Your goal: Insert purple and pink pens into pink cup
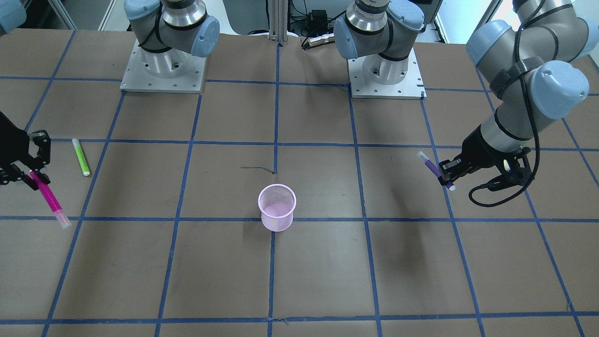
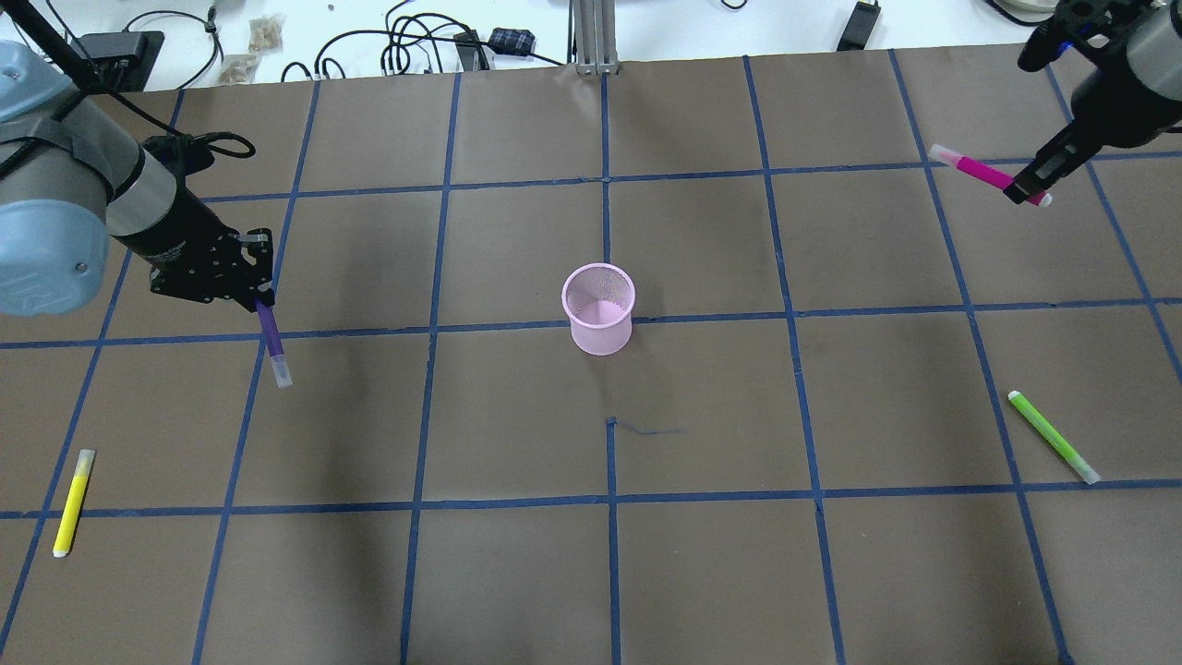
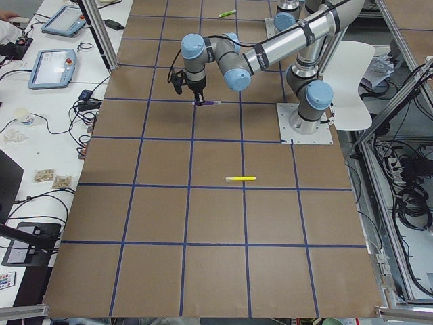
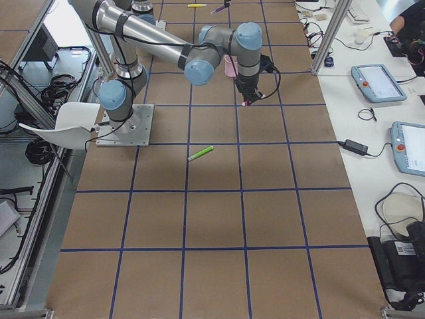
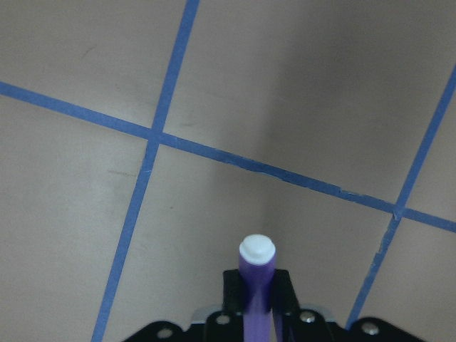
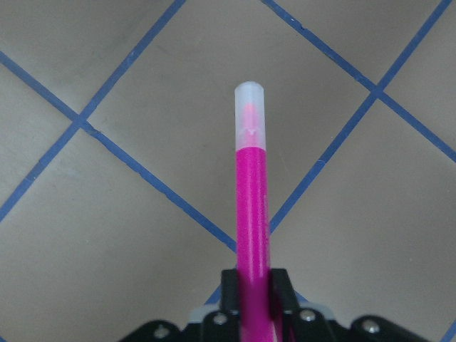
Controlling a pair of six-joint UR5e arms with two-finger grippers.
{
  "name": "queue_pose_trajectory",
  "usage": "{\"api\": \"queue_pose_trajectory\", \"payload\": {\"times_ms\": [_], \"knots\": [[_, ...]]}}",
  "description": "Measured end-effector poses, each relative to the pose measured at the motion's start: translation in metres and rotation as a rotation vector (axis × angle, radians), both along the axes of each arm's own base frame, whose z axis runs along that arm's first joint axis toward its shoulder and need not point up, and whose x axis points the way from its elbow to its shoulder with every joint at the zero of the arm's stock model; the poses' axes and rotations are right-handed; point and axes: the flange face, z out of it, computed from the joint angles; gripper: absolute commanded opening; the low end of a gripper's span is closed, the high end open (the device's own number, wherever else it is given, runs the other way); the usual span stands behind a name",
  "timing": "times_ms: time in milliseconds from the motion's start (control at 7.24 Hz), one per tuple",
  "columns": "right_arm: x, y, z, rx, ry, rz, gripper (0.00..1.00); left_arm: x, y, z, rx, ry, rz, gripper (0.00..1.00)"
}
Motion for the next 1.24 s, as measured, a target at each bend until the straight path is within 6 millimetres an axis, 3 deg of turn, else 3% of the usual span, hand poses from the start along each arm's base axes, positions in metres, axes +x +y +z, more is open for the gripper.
{"api": "queue_pose_trajectory", "payload": {"times_ms": [415, 553, 967, 1244], "knots": [[0.066, -0.002, 0.014, 0.080, 0.139, -0.085, 0.00, -0.002, 0.000, 0.001, 0.011, -0.037, -0.083, 0.00], [0.099, 0.000, 0.016, 0.084, 0.141, -0.128, 0.00, -0.002, 0.000, 0.002, 0.009, -0.038, -0.130, 0.00], [0.247, 0.018, -0.011, 0.122, 0.144, -0.246, 0.00, -0.002, -0.001, 0.001, 0.005, -0.031, -0.164, 0.00], [0.317, 0.035, -0.019, 0.188, 0.113, -0.287, 0.00, -0.002, -0.001, 0.001, 0.003, -0.030, -0.168, 0.00]]}}
